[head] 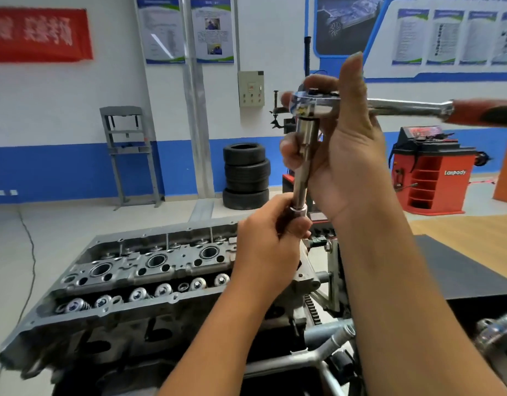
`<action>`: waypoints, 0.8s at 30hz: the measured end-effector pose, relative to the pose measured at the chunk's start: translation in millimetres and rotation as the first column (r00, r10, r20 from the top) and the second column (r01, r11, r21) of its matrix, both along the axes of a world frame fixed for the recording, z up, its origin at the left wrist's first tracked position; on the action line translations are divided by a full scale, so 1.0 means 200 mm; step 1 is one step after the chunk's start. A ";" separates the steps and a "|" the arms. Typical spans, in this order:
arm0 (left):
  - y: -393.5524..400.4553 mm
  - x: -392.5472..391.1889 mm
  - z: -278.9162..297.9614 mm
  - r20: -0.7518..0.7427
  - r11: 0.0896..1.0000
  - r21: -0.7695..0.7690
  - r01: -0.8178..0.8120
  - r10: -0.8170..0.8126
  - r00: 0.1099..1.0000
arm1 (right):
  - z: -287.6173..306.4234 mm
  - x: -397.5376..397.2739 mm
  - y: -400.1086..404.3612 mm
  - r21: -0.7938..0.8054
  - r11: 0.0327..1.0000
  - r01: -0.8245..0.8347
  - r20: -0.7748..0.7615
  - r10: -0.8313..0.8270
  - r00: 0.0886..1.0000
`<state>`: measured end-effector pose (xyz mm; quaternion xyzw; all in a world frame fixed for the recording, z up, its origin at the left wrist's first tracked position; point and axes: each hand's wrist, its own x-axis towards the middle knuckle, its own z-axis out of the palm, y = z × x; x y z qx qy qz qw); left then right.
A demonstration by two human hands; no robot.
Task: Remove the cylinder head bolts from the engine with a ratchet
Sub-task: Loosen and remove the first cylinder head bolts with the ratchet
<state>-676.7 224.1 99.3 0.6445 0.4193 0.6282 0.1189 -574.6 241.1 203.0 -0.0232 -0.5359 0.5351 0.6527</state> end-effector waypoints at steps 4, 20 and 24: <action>0.00 0.04 -0.01 0.055 0.998 0.037 -0.044 0.042 0.998 | -0.03 -0.04 0.01 0.103 0.977 0.185 -0.140 -0.170 0.975; 0.02 -0.04 0.05 -0.159 0.999 -0.035 -0.025 0.019 0.987 | -0.10 -0.07 0.11 0.175 0.957 0.234 -0.108 -0.217 0.970; 0.00 -0.03 0.04 -0.105 0.992 -0.109 0.056 -0.067 0.992 | -0.10 -0.09 0.08 0.194 0.970 0.145 -0.071 -0.133 0.989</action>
